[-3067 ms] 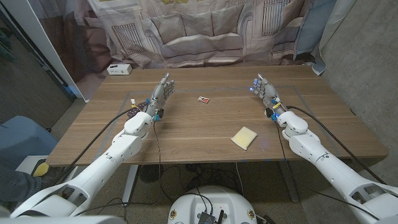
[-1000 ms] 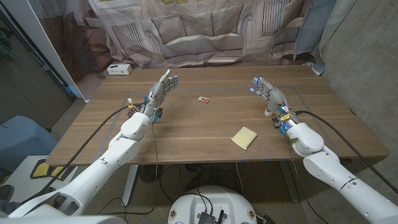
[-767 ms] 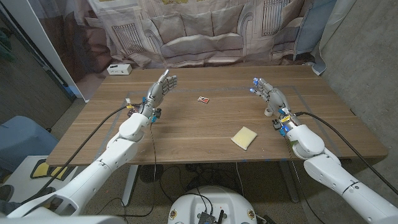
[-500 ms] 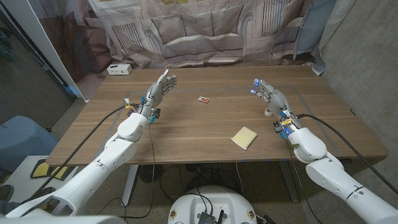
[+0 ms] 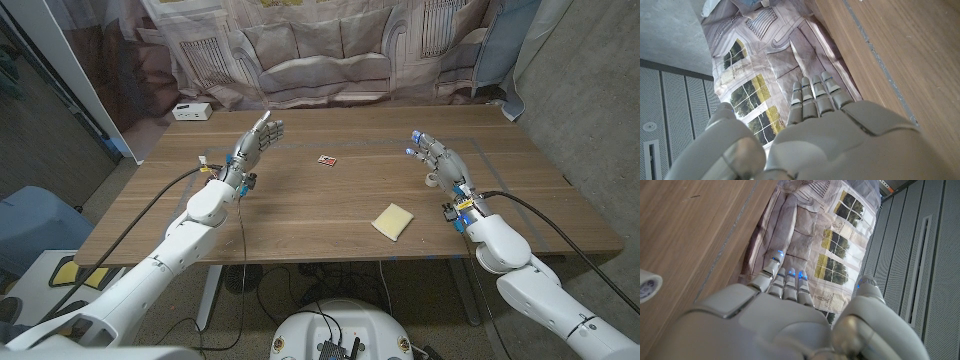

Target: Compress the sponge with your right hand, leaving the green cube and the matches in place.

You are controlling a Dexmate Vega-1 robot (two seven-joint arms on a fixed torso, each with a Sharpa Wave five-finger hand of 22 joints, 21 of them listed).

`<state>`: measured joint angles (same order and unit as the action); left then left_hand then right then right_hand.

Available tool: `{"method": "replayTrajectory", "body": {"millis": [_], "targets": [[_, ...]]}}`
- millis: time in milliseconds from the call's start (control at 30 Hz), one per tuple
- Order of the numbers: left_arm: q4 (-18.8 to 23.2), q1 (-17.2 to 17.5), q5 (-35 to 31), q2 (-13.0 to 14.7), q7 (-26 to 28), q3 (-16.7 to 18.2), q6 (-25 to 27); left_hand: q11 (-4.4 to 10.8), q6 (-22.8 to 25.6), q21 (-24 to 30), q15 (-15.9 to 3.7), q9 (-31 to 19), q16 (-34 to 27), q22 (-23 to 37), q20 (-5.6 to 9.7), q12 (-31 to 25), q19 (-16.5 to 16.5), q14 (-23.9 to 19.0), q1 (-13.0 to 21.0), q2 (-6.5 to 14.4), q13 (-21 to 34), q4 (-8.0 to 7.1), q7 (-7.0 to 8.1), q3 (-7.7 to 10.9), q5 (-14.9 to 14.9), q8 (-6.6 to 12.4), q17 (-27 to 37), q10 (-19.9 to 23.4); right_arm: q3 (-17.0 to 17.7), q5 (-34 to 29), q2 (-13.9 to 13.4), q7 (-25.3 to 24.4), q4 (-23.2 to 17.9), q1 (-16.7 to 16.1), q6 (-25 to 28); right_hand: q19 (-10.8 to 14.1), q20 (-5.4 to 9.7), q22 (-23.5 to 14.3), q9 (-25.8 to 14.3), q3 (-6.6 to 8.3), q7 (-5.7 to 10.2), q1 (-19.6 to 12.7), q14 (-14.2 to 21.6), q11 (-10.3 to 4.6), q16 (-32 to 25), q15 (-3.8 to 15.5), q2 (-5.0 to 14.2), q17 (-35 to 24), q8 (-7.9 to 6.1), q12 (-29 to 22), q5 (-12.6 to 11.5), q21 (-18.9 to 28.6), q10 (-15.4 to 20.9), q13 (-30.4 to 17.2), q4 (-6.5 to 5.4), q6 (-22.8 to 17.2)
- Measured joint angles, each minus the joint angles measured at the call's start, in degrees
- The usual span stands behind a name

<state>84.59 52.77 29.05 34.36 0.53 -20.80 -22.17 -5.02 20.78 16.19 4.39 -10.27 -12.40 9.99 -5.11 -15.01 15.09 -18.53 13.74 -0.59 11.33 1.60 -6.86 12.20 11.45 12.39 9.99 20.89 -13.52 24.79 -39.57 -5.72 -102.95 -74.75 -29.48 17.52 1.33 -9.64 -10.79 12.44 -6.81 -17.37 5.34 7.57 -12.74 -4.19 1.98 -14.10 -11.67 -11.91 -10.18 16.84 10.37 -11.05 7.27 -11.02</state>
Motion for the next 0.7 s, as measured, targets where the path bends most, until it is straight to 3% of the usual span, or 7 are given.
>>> {"method": "replayTrajectory", "body": {"millis": [700], "targets": [[-0.3,-1.1,-0.6,-0.3,0.1,-0.5,0.5,0.09,0.5,-0.3,0.00,0.0,0.4,0.0,-0.02,0.0,0.4,-0.6,0.0,0.0,0.0,0.23,-0.10,-0.25,0.0,-0.20,0.0,0.5,2.5,-2.7,0.0,-2.3,-4.5,-7.2,-0.8,0.6,-0.01,-0.1,0.0,0.00,-0.04,0.0,0.2,-0.10,0.0,0.20,0.00,0.3,0.00,0.0,0.0,-0.5,0.1,0.0,0.00,0.0]]}}
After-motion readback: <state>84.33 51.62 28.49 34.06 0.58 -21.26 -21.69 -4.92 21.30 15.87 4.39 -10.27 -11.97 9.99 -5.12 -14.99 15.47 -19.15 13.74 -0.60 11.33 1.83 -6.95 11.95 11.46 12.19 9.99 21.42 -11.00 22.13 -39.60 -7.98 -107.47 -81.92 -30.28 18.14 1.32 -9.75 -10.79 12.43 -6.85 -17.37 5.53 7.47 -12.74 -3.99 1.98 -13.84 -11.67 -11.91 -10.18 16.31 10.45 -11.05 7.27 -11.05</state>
